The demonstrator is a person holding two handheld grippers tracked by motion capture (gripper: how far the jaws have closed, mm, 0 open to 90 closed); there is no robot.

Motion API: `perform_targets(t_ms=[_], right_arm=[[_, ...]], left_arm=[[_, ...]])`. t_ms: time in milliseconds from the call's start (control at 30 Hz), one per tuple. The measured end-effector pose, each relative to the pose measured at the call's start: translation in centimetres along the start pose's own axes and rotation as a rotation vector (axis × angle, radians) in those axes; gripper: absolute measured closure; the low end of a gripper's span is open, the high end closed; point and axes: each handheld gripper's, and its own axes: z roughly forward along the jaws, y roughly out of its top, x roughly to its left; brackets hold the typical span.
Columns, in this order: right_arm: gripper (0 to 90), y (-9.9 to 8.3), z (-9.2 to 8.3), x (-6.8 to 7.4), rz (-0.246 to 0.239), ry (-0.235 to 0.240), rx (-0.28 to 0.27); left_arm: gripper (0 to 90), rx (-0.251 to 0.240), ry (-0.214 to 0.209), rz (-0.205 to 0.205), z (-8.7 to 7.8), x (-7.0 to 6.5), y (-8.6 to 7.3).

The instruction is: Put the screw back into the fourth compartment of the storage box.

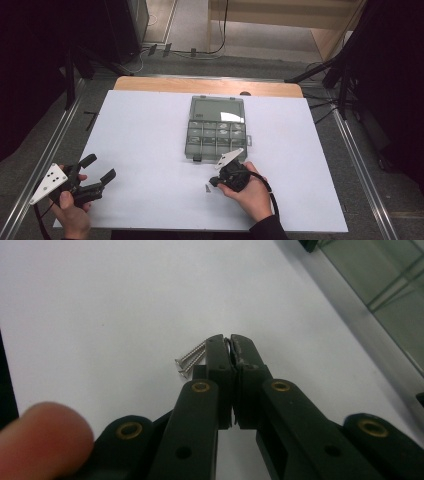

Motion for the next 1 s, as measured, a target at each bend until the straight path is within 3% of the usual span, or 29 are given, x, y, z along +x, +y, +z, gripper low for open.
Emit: perform_targets(t_ms=[1000], right_arm=[[90.0,-0.6,-4.3,-1.6,0.057,-0.032,-0.096]], left_arm=[[12.7,0.005,-0.013,0.003,0.1,-0.2,0.0]])
